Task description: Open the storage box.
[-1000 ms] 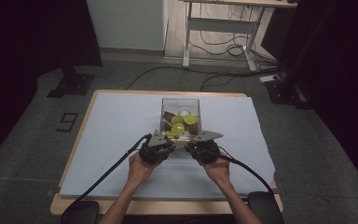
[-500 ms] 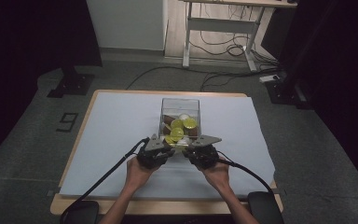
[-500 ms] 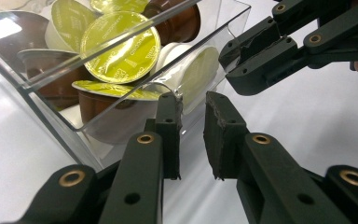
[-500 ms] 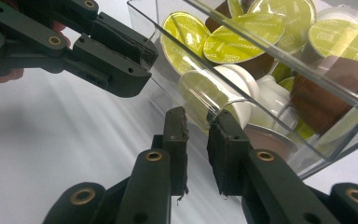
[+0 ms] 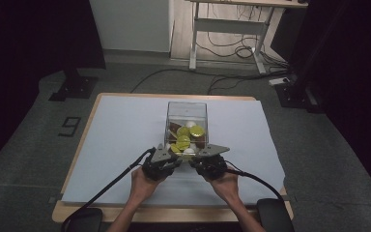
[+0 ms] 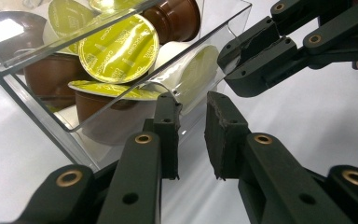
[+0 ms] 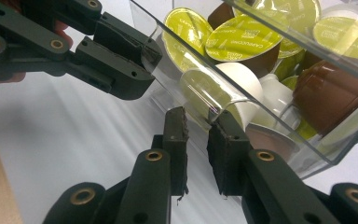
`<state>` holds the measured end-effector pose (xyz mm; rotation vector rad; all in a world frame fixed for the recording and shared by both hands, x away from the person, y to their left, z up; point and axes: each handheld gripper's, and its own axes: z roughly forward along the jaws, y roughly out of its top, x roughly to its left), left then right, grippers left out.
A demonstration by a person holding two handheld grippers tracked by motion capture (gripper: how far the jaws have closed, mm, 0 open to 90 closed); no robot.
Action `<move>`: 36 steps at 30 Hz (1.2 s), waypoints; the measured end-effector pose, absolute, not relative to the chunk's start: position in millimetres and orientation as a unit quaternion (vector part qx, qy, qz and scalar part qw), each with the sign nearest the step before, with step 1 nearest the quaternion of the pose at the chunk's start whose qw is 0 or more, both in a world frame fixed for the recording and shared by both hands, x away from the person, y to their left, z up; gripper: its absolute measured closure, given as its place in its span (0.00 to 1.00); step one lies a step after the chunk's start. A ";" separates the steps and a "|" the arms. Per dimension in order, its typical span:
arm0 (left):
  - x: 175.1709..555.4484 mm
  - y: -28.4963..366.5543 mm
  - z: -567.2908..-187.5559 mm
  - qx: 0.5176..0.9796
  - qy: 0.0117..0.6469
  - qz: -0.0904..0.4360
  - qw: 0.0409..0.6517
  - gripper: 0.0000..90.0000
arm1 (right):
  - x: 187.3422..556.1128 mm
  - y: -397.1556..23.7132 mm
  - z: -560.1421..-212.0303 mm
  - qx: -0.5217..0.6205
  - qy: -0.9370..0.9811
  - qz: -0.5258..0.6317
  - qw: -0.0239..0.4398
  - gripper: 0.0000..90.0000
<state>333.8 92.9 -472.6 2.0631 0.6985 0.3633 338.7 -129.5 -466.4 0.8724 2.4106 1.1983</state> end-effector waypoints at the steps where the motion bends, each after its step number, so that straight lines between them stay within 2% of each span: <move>1: 332.7 92.9 -472.6 0.834 0.283 0.146 0.450 0.83 | 338.7 -129.5 -466.4 0.305 0.842 0.418 0.155 0.85; 36: 300.8 93.9 -475.4 0.836 0.270 0.120 0.462 0.82 | 308.1 -132.5 -468.4 0.290 0.850 0.420 0.132 0.85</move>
